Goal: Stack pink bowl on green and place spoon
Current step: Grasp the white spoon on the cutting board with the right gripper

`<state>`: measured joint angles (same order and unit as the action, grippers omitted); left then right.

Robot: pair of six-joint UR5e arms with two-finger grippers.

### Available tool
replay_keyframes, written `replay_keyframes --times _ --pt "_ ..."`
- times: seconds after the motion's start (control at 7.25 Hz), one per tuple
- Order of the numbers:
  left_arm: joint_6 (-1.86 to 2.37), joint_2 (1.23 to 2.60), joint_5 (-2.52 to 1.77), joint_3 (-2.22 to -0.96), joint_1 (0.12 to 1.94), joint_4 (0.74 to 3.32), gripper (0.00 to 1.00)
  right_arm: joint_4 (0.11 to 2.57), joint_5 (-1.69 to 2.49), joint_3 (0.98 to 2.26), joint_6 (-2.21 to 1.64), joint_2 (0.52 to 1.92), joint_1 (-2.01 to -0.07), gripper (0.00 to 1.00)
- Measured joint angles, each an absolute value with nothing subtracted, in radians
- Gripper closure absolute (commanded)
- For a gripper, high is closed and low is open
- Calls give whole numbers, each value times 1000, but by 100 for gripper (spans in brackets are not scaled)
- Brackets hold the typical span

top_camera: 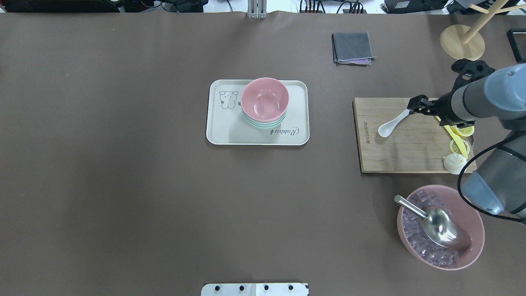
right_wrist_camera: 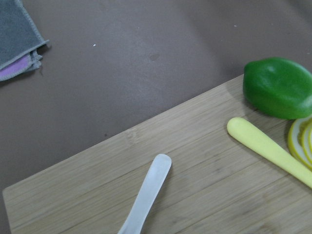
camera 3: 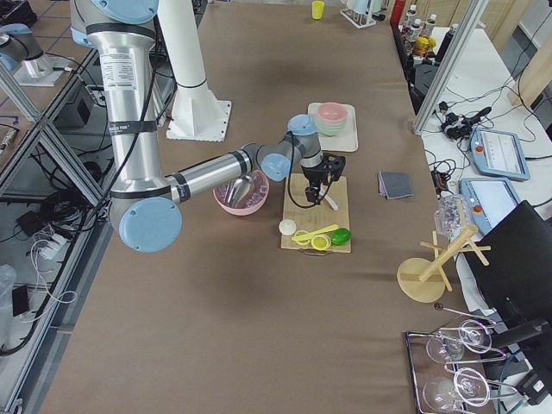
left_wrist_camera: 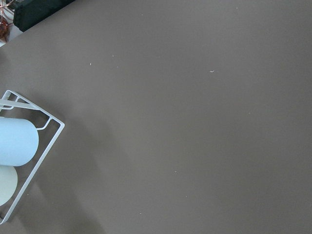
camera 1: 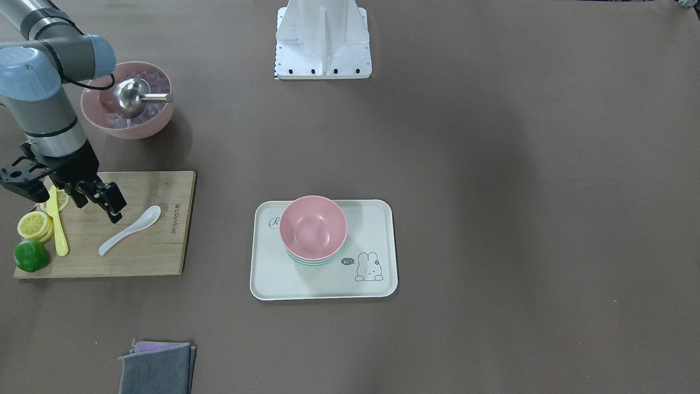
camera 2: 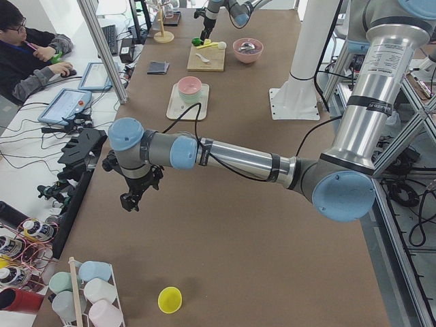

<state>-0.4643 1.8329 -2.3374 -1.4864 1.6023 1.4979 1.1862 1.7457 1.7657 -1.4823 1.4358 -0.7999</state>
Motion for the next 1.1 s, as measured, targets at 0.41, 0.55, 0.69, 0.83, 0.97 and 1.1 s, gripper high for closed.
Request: replay_keyframes --times 0.41,0.55,0.69,0.83,0.97,1.1 --pt "-466 1823 -2337 -1487 1604 1510 1 1180 1642 1688 -1603 1384 -756 43" --pt "-463 1817 -2336 -1487 1604 1522 1 1179 1629 1676 -1622 1377 -754 43" --pt "-458 1813 -2335 -1486 1604 1532 1 1180 1616 1653 -1638 1361 -753 44" --pt "-455 1812 -2335 -1486 1603 1536 1 1180 1605 1627 -1647 1342 -751 48" --pt "-453 1811 -2335 -1486 1603 1538 1 1180 1601 1614 -1651 1331 -751 54" --pt "-452 1811 -2335 -1486 1603 1538 1 1180 1599 1610 -1653 1327 -751 63"
